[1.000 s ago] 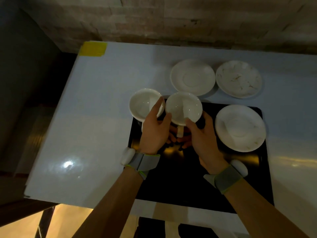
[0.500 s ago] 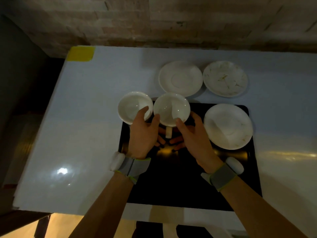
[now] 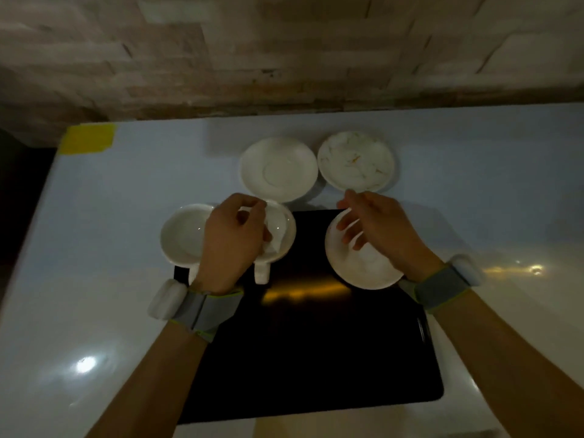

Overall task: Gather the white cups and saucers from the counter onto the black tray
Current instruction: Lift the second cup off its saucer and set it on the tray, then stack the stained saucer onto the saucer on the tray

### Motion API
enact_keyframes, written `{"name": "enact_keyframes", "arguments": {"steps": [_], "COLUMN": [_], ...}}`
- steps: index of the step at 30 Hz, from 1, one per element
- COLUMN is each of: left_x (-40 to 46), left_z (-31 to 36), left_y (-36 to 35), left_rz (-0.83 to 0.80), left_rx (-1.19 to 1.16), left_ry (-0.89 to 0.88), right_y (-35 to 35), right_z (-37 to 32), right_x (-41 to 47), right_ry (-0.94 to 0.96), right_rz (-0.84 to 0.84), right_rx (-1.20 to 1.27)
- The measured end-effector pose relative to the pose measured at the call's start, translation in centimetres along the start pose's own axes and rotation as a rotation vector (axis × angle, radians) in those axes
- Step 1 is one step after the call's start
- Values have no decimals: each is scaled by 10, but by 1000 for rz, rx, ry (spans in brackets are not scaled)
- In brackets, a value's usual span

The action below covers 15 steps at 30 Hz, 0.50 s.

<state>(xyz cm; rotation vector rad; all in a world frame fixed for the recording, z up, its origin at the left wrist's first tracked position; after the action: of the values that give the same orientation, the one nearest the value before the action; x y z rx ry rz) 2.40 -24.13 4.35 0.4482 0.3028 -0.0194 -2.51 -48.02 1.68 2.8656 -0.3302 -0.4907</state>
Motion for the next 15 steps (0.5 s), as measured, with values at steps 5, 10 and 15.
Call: {"name": "enact_keyframes", "arguments": {"steps": [5,10,15], "left_x": [21,40,63], "left_z": [34,47,49], "left_y": [-54,-107,-144], "left_rz": [-216,-313,-237], "left_rx": [116,238,331], "left_ry": [-27,-26,-6], "right_y": [57,94,104], "right_z": [4,28,44], "right_x": [33,68,88], "right_ry": [25,-8,-41], "right_rz": [99,202,234], "right_rx": [-68,-93,-62]}}
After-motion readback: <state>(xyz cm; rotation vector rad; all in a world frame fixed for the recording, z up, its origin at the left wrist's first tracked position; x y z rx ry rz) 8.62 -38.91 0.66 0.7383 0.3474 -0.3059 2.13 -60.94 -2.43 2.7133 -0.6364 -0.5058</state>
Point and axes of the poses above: each hand's wrist, its own x-axis towards the middle knuckle, its own y-axis out of the back of the hand, z = x × y, the point moved 9 cm from there along x, towards the middle knuckle, and after that the axes turned 6 degrees about y, right-handed, at the moved point
